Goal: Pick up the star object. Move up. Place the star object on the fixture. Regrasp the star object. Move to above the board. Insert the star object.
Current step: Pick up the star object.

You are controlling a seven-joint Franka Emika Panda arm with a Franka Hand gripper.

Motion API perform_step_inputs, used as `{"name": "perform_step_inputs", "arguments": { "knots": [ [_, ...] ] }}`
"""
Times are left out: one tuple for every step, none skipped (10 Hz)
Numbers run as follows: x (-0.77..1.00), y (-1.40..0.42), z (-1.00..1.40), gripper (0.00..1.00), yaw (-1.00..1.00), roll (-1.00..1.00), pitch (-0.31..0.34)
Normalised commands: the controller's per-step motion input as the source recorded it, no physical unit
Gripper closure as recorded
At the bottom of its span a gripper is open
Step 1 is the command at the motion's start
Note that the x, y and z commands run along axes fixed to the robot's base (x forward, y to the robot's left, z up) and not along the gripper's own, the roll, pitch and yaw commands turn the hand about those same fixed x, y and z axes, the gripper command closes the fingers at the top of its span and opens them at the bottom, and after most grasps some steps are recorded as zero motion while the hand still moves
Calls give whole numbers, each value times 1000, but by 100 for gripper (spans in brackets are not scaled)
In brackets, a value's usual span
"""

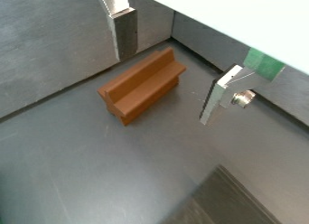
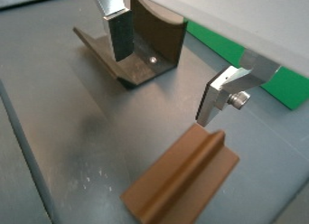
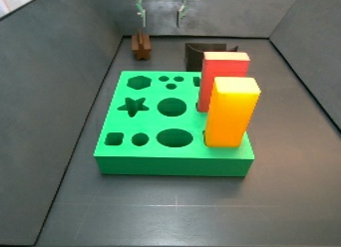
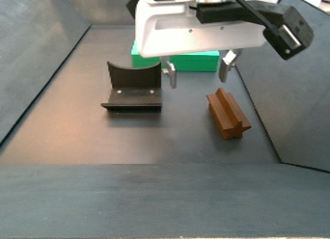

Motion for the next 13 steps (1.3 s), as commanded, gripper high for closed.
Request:
{"name": "perform_step_inputs", "arguments": {
  "knots": [
    [-200, 17, -211, 0, -69, 126, 30],
    [-349, 140, -263, 0, -143, 86, 16],
    [-174, 114, -294, 0, -146, 86, 37],
    [-269, 109, -271, 0, -129, 81, 19],
    [-306, 266, -357, 0, -140, 51, 20],
    [-271, 294, -431, 0, -297, 0, 1],
    [-560, 271, -334, 0, -557, -3, 0],
    [-197, 277, -226, 0, -343, -20, 0],
    [-314, 311, -326, 0, -363, -11, 0],
    [-326, 274, -289, 0, -300, 0, 0],
    [-163, 140, -300, 0, -120, -40, 0],
    [-134, 14, -171, 0, -66, 0, 0],
    [0, -17, 0, 0, 0, 0, 0]
  ]
}}
